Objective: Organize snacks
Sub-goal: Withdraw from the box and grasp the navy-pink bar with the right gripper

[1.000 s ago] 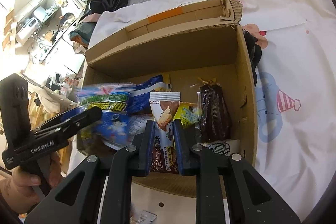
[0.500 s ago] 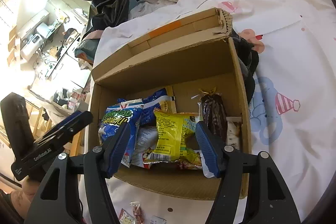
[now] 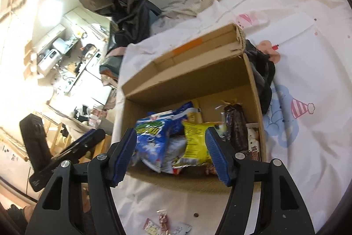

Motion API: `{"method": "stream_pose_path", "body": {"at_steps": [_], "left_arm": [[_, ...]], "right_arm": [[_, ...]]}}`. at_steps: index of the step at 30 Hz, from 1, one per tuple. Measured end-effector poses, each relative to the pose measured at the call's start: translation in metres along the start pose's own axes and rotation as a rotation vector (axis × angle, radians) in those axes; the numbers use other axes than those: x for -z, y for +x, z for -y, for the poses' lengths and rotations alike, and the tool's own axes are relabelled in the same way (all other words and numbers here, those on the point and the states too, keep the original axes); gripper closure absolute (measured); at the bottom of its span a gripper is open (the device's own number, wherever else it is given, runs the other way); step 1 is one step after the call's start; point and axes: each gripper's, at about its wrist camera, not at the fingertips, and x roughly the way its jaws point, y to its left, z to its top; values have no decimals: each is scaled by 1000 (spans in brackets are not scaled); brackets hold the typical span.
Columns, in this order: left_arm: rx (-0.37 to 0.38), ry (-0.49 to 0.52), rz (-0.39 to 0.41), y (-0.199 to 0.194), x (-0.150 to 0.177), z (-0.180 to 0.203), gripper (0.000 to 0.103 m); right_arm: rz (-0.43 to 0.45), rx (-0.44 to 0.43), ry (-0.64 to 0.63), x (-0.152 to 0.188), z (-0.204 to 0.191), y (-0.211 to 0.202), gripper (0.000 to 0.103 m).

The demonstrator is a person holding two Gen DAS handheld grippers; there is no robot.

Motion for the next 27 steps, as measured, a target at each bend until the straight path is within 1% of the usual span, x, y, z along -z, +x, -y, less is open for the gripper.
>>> {"method": "stream_pose_path", "body": {"at_steps": [5,10,19,21,27], "left_arm": [[-17,-21,-26,-11,15,-10,20],[-33,-25,-53,-19,32,-16,20],[-19,-28,-153,-22,59,-13,20],[-26,-23,-174,-22,67,-13,20],[-31,-28,-286,-14,92,-18,20]], "right_arm": [[7,11,-6,10,-6,-12,35],[-5,32,16,29,-5,-22,35],[-50,62,4,60,-16,-30,35],[-62,72,1,68,-18,-31,35],[-123,110,18,92,-18,-31,34]]}}
